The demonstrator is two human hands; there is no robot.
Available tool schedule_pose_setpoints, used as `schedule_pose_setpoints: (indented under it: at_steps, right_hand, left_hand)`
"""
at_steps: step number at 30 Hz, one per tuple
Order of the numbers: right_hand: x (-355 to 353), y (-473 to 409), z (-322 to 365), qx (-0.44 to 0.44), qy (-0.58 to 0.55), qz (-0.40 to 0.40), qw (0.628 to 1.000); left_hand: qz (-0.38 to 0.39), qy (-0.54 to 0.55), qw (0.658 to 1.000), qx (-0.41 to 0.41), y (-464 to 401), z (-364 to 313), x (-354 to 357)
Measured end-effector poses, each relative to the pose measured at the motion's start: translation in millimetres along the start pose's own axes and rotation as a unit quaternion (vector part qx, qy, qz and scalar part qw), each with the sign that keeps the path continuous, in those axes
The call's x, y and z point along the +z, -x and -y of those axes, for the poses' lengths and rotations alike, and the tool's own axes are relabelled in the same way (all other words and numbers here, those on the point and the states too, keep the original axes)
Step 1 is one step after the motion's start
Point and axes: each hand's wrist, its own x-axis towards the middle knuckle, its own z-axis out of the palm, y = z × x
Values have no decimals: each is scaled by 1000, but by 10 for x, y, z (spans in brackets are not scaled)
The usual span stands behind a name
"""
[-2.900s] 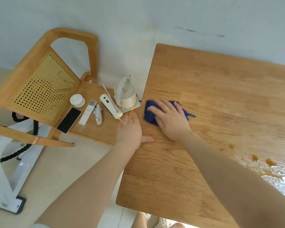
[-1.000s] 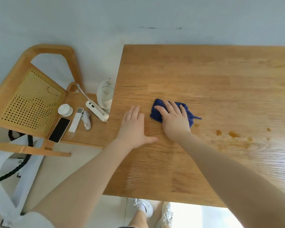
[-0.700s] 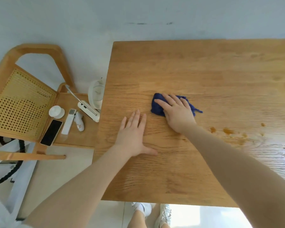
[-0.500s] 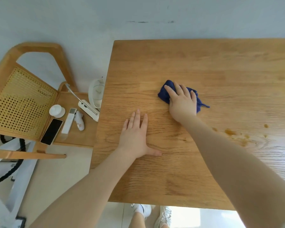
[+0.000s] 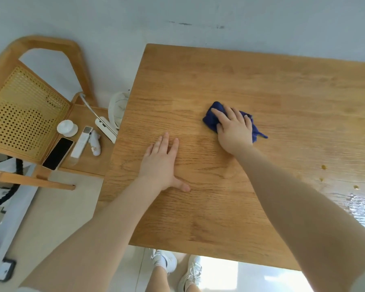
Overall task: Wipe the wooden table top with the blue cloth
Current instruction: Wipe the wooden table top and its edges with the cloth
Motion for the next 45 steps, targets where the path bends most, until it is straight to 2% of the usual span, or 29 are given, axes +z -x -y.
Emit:
schedule_pose_setpoints:
  at_steps: [3, 7, 10, 12, 15, 18, 20, 24, 27, 29, 32, 35, 37, 41, 43, 45]
  right_hand:
    - [57, 363, 181, -53, 5, 9, 999]
    - [163, 1111, 258, -217, 16, 52, 975]
    - [108, 1022, 82, -272, 33, 89, 958]
    - [38, 774, -26, -233, 60, 71, 968]
    - [-24, 405, -133, -89, 60, 26, 994]
    - [2, 318, -85, -23, 49, 9, 998]
    - [61, 499, -12, -26, 53, 0, 998]
    - [127, 966, 92, -135, 61, 26, 989]
    - [84, 835, 26, -164, 50, 48, 984]
    - [50, 568, -21, -116, 38, 15, 992]
    - [14, 129, -46, 3, 26, -5, 1000]
    - [24, 62, 44, 41, 26, -24, 999]
    - [91, 312, 124, 21, 31, -25, 999]
    - [124, 807, 148, -99, 45, 17, 994]
    - [68, 734, 24, -156, 55, 42, 985]
    - [-8, 508, -127, -178, 82, 44, 980]
  left_hand:
    - [-2, -1, 1000, -4, -1, -12, 1]
    - [-8, -3, 1000, -6, 17, 4, 5]
    - [-4, -3, 1000, -10, 21, -22, -16]
    - [2, -5, 1000, -11, 16, -32, -22]
    - [3, -5, 1000, -8, 0, -10, -4]
    - [0, 3, 1000, -1, 1, 10, 5]
    - [-2, 3, 1000, 5, 1, 0, 0]
    - [1, 0, 1000, 9, 7, -5, -43]
    - [5, -25, 1000, 17, -12, -26, -85]
    - [3, -45, 999, 27, -30, -21, -93]
    - [2, -56, 998, 28, -31, -8, -70]
    - [7, -54, 998, 28, -16, -11, -68]
    - [15, -60, 998, 30, -10, -31, -95]
    - [21, -57, 998, 22, -30, -67, -149]
    - [24, -46, 998, 35, -32, -66, -157]
    - [18, 2, 996, 83, -39, -47, -163]
